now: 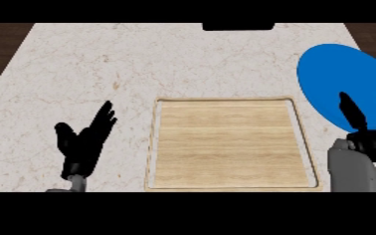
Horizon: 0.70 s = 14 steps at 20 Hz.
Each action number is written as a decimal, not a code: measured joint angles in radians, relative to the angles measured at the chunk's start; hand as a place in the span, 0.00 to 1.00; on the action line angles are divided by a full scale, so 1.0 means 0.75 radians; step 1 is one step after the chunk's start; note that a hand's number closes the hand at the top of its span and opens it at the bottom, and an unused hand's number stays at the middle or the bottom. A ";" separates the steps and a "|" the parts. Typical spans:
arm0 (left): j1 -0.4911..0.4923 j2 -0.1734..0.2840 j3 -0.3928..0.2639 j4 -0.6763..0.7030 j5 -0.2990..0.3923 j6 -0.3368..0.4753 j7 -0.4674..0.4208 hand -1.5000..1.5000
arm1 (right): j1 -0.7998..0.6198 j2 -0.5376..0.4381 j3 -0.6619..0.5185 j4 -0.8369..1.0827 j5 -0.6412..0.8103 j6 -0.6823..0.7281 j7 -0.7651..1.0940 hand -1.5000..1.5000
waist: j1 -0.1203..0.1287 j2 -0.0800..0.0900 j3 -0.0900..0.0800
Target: Pick the squash from the tray and place it in the plate
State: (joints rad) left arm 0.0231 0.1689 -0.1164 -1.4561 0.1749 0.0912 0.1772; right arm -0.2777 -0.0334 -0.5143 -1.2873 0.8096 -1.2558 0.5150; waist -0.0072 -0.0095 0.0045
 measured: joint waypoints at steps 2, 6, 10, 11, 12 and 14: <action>0.001 -0.014 -0.008 -0.014 -0.012 0.015 0.015 0.50 | 0.081 0.017 0.095 -0.053 0.024 0.001 0.052 0.00 | 0.002 0.001 -0.001; -0.002 -0.026 -0.014 -0.020 -0.030 0.019 0.025 0.50 | 0.233 0.034 0.275 -0.127 0.119 -0.008 0.200 0.00 | 0.005 0.003 -0.002; -0.010 -0.026 -0.004 -0.014 -0.031 0.011 0.038 0.50 | 0.302 0.040 0.393 -0.162 0.296 -0.004 0.425 0.00 | 0.008 0.004 -0.003; -0.007 -0.032 -0.006 -0.013 -0.033 0.008 0.023 0.50 | 0.293 0.041 0.404 -0.162 0.347 0.000 0.483 0.00 | 0.009 0.004 -0.002; -0.005 -0.034 -0.007 -0.025 -0.035 0.012 0.036 0.50 | 0.323 0.041 0.437 -0.182 0.385 -0.001 0.536 0.00 | 0.009 0.005 -0.003; 0.001 -0.025 0.000 -0.034 -0.035 0.006 0.037 0.50 | 0.358 0.042 0.498 -0.189 0.463 -0.016 0.638 0.00 | 0.010 0.005 -0.004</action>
